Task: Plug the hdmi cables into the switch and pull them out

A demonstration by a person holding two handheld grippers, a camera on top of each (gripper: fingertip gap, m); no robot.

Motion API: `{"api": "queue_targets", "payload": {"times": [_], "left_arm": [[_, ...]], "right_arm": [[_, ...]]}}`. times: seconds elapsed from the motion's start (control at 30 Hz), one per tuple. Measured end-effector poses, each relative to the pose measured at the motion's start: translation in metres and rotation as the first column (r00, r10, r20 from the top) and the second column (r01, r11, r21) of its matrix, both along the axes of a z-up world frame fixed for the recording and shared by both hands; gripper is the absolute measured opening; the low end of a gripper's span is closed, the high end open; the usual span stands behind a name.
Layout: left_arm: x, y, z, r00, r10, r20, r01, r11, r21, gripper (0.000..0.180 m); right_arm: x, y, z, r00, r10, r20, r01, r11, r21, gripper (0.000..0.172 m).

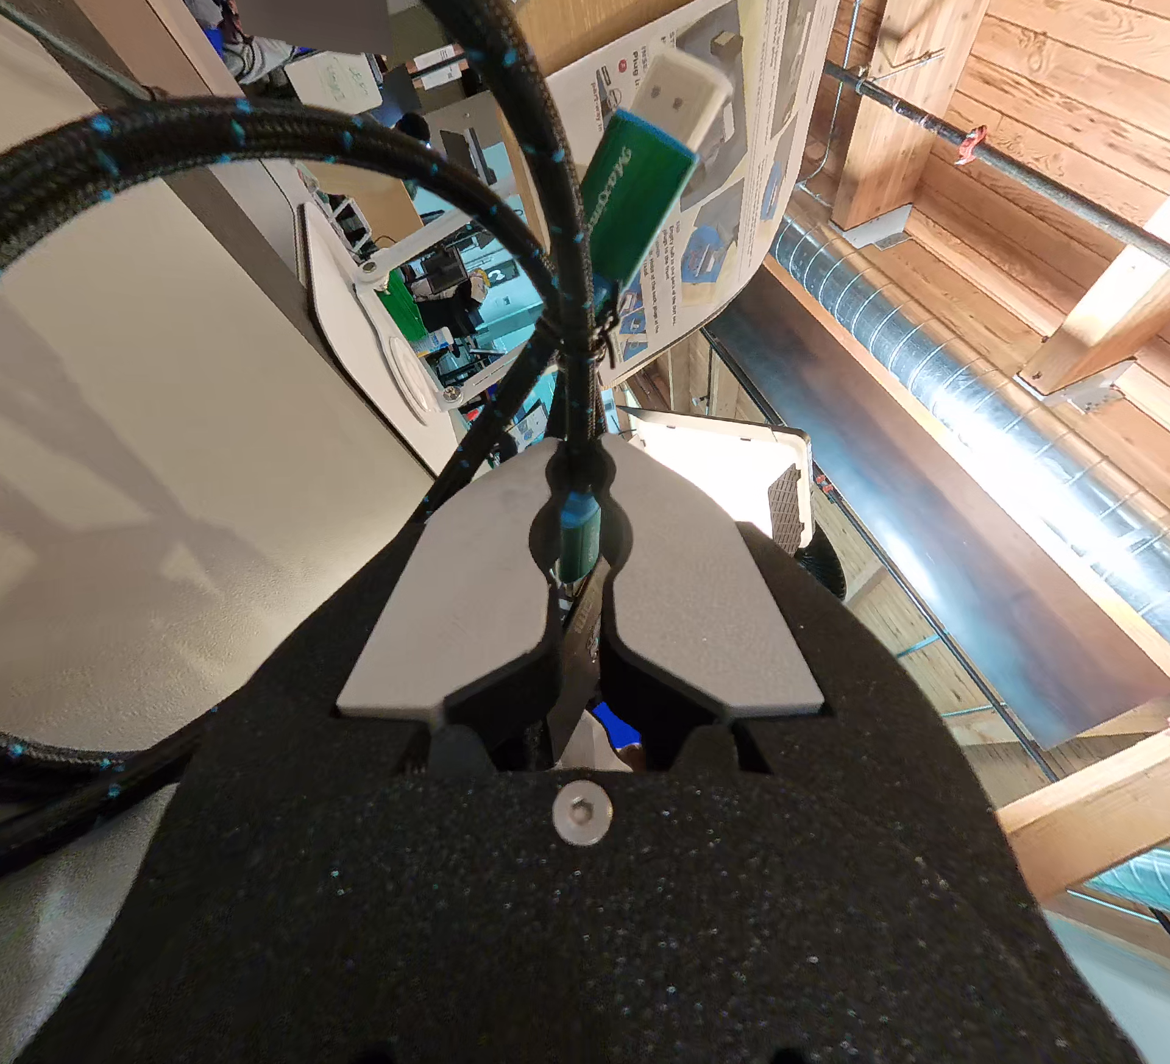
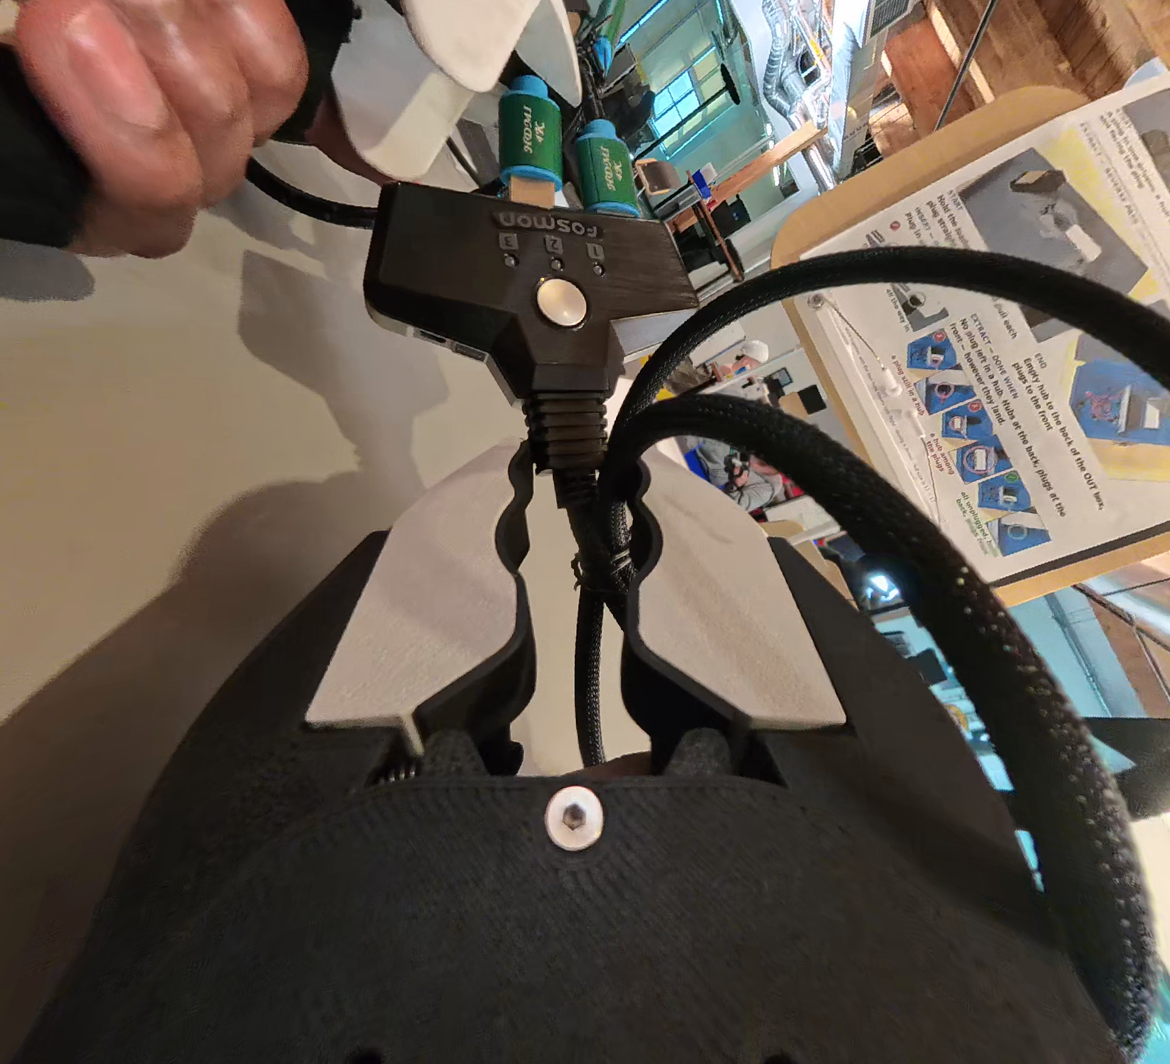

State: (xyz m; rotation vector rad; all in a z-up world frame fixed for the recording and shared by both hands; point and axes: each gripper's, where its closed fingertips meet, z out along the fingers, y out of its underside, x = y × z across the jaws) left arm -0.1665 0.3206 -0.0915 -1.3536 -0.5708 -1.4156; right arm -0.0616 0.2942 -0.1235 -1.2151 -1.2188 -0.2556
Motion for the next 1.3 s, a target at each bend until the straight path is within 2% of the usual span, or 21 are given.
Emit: {"api": "queue_targets", "payload": {"times": [0.27, 0.7, 0.77, 0.83, 0.97, 1.1, 1.3], "left_arm": [[-0.007, 0.0, -0.005, 0.999, 0.044, 0.015, -0.044, 0.999, -0.029, 0.006], [-0.001, 0.0, -0.008, 0.993, -0.005, 0.117, 0.011, 0.998, -0.056, 0.006], [-0.004, -0.001, -0.007, 0.99, 0.014, 0.141, -0.008, 0.999, -0.04, 0.006], [-0.008, -0.004, 0.003, 0.98, 0.046, 0.192, -0.055, 0.998, 0.041, 0.006], [-0.006, -0.003, -0.002, 0.993, 0.057, 0.107, -0.058, 0.998, 0.009, 0.006], [-0.003, -0.002, -0.008, 0.998, 0.063, -0.011, -0.063, 0.998, -0.03, 0.006], [-0.012, -0.002, -0.012, 0.994, 0.107, -0.003, -0.107, 0.993, -0.058, 0.006]], "right_arm": [[-0.012, -0.013, -0.002, 0.996, 0.077, 0.053, -0.08, 0.995, 0.053, 0.027], [-0.005, -0.001, -0.008, 0.999, 0.013, 0.041, -0.013, 1.0, -0.009, 0.028], [-0.007, -0.003, -0.007, 0.999, 0.023, 0.035, -0.022, 1.0, -0.003, 0.028], [-0.011, -0.007, -0.007, 0.998, 0.052, 0.03, -0.052, 0.999, -0.01, 0.027], [-0.013, -0.01, -0.012, 0.996, 0.067, 0.06, -0.066, 0.998, -0.015, 0.028], [-0.008, -0.002, -0.009, 0.999, 0.021, 0.034, -0.02, 0.999, -0.025, 0.028], [-0.013, -0.009, -0.006, 0.997, 0.062, 0.04, -0.062, 0.998, 0.012, 0.027]]}}
